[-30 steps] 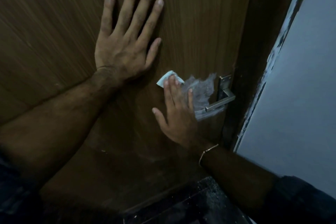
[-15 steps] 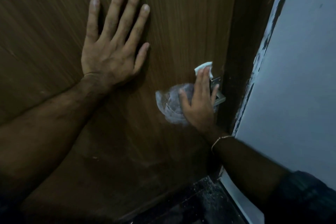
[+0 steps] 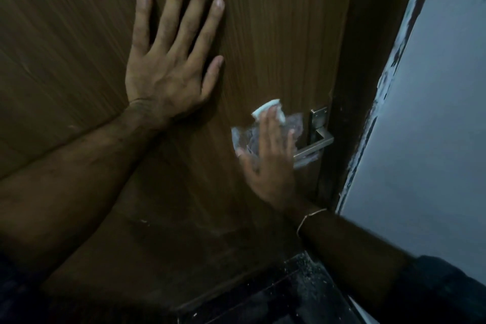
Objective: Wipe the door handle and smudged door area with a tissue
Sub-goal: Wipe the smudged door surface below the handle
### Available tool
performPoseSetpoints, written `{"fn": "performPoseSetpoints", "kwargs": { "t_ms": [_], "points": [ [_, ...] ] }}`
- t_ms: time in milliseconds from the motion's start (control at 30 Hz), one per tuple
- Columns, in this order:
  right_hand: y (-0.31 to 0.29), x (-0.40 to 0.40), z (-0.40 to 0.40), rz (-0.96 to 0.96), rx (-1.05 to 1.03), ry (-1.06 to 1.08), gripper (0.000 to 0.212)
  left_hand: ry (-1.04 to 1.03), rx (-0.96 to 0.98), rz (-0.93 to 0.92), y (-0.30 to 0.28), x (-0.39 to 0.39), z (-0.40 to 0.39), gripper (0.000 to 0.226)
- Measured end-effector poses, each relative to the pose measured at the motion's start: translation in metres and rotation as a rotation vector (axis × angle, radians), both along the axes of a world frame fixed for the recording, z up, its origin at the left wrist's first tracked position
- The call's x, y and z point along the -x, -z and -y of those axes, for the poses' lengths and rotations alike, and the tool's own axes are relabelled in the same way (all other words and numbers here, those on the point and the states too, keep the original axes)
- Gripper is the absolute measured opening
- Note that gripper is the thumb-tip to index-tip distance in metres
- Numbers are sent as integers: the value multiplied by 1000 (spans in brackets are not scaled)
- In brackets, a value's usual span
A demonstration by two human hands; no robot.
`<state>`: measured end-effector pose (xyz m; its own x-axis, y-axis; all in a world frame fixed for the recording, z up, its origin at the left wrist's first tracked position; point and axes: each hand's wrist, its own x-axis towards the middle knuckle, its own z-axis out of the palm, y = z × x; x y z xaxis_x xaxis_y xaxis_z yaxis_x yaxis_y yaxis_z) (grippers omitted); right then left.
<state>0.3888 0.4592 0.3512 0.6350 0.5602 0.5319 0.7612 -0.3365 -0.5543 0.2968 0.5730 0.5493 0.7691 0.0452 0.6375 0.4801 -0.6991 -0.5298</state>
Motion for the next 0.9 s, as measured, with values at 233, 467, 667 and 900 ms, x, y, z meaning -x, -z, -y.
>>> {"fn": "performPoseSetpoints", "kwargs": {
  "t_ms": [233, 467, 667, 900],
  "points": [
    [-9, 25, -14, 147, 77, -100, 84, 4, 7, -7, 0, 0, 1, 65],
    [24, 27, -2, 198, 234, -109, 80, -11, -12, -8, 1, 0, -1, 65],
    [15, 33, -15, 200, 186, -119, 85, -7, -2, -4, 0, 0, 0, 65],
    [8, 8, -4, 125, 144, 12, 81, -4, -16, 0, 0, -1, 0, 65]
  ]
}}
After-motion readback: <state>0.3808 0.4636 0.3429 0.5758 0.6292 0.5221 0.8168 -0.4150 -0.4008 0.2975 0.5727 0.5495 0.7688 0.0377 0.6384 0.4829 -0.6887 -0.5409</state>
